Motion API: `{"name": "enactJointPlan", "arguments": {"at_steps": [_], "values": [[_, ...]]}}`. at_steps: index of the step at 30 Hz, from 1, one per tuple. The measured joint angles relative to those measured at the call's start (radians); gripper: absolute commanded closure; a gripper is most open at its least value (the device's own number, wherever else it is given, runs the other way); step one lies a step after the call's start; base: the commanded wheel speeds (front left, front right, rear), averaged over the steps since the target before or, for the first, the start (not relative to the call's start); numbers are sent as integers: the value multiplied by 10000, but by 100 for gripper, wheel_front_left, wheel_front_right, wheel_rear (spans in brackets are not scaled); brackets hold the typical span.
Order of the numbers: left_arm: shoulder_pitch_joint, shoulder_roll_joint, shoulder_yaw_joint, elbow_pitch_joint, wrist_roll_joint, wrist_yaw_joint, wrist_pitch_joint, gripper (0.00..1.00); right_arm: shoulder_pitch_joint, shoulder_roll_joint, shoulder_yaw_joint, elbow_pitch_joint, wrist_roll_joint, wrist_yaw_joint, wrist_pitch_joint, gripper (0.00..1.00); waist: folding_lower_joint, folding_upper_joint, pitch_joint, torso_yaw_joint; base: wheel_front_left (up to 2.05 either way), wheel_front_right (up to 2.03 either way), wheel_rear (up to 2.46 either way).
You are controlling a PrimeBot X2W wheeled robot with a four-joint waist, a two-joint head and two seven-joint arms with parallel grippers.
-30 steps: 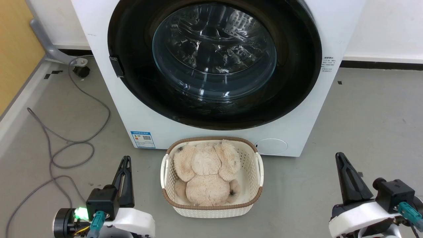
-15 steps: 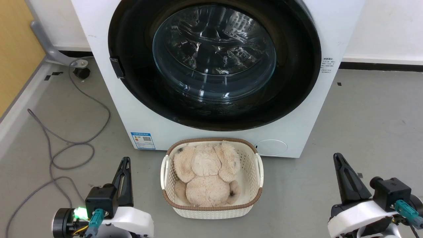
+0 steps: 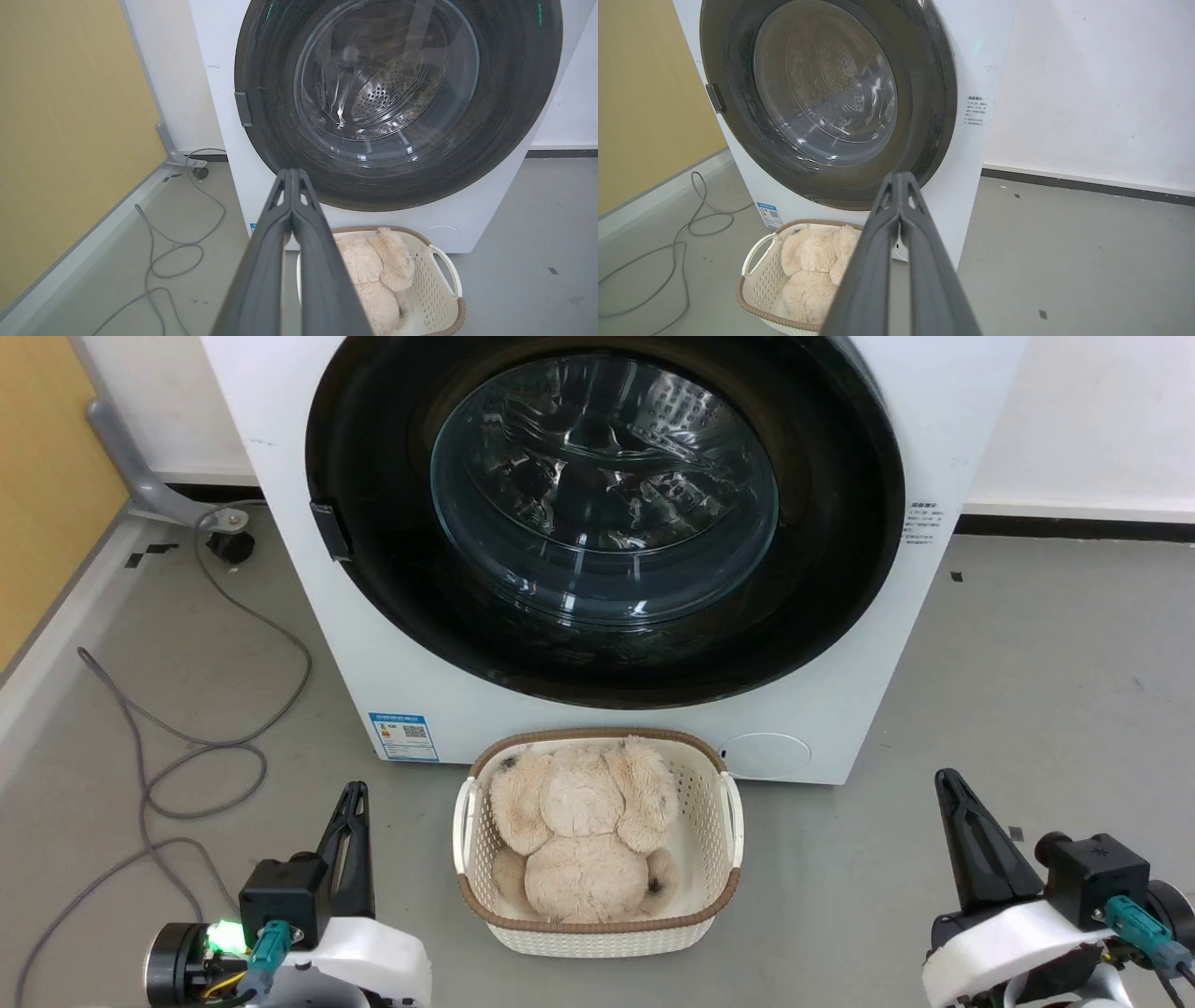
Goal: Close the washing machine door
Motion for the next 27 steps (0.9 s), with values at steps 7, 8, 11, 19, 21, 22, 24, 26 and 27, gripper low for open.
{"name": "enactJointPlan", "arguments": {"at_steps": [7,8,11,19,21,22,24,26,27], "values": [[0,-2,40,-6,0,-90,163,100,5,0,36,-71,-90,0,171,100,0,0,-27,-8,0,0,0],[0,-2,44,-6,0,-94,174,100,6,0,42,-82,-107,0,182,100,0,0,-30,-9,0,0,0],[0,-4,79,-12,0,-167,272,100,52,0,65,-125,-245,0,293,100,0,0,-50,-14,0,0,0],[0,-8,125,-21,0,-295,451,100,89,0,104,-194,-364,0,445,100,0,0,-88,-25,0,0,0],[0,-8,138,-25,0,-311,523,100,89,0,117,-207,-366,0,522,100,0,0,-96,-27,0,0,0],[0,-10,140,-27,0,-320,525,100,91,0,119,-211,-368,0,531,100,0,0,-100,-28,0,0,0],[0,-10,153,-33,0,-337,560,100,93,0,132,-232,-407,0,560,100,0,0,-108,-30,0,0,0],[0,-12,161,-35,2,-341,619,100,95,0,140,-251,-453,0,619,100,0,0,-115,-32,0,0,0],[0,-12,173,-36,0,-353,623,100,96,0,150,-257,-456,0,623,100,0,0,-119,-33,0,0,0]]}}
